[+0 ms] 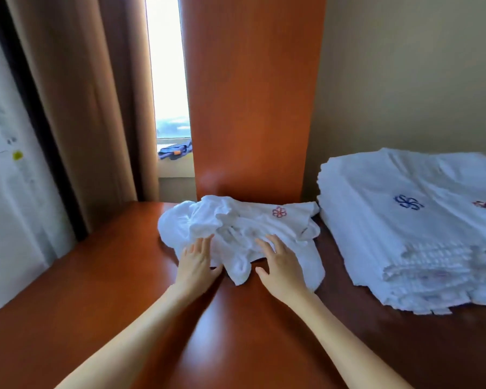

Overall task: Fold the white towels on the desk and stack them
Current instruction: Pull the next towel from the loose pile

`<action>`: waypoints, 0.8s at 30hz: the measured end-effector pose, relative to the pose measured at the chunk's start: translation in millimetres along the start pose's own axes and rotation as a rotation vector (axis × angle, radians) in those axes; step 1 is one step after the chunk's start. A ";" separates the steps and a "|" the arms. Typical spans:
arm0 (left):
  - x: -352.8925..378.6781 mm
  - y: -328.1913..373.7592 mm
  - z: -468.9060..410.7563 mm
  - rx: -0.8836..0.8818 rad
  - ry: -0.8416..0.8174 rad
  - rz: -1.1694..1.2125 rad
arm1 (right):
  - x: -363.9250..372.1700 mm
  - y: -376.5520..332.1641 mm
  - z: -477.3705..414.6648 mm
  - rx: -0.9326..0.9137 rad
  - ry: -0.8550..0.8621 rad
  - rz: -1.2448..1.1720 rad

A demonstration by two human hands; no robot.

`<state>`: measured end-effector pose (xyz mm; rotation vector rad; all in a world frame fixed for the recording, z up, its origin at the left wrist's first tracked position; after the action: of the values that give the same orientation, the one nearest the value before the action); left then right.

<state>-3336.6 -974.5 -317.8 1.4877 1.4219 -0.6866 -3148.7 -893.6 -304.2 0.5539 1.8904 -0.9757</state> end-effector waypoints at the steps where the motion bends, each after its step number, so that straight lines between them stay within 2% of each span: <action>1: -2.1 -4.8 -2.6 -0.018 0.042 0.039 | 6.0 0.9 -10.9 0.041 -0.012 0.032; 3: -8.6 -22.6 -8.6 -0.083 0.018 -0.042 | 13.3 1.3 -34.8 0.109 -0.039 0.064; 5: -15.7 -51.5 -13.4 -0.176 -0.101 -0.206 | 17.5 -1.9 -61.1 0.143 -0.054 0.040; 7: -31.4 -85.2 -12.7 -0.271 -0.156 -0.242 | 22.4 -10.1 -87.9 0.141 -0.064 0.041; 10: -59.3 -136.9 -5.5 -0.362 -0.175 -0.198 | 41.5 -25.2 -115.1 0.088 -0.170 0.113; 12: -78.0 -159.9 -1.0 -0.360 -0.266 -0.020 | 61.1 -33.7 -118.7 0.051 -0.241 0.144; 14: -93.6 -172.4 -5.3 -0.371 -0.358 0.115 | 76.6 -37.8 -116.9 0.030 -0.169 0.176; 16: -101.2 -174.6 -19.0 -0.408 -0.406 0.091 | 81.6 -37.5 -113.9 0.027 -0.053 0.206; 18: -100.2 -162.3 -34.3 -0.456 -0.348 0.072 | 78.3 -35.6 -108.7 0.021 0.030 0.198; 20: -88.3 -142.8 -46.6 -0.379 -0.193 0.002 | 72.4 -37.1 -100.8 -0.057 0.098 0.141; 21: -80.3 -129.8 -49.7 -0.275 -0.166 -0.057 | 70.3 -38.9 -96.3 -0.125 0.124 0.118; 23: -62.8 -106.5 -53.2 -0.089 -0.185 -0.141 | 66.4 -40.8 -86.4 -0.241 0.107 0.066; 24: -54.3 -100.3 -53.3 -0.063 -0.197 -0.144 | 65.3 -39.5 -81.2 -0.269 0.064 0.022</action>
<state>-3453.4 -961.8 -272.5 1.2421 1.3936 -0.8456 -3250.3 -852.0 -323.1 0.4491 2.0279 -0.6806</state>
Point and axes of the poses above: each hand's wrist, its own z-axis away from the middle knuckle, its own x-axis out of the palm, y = z × x, the point moved 2 cm from there along -z, towards the middle knuckle, and after that the axes turned 11 degrees about x, right-handed, at the moved point
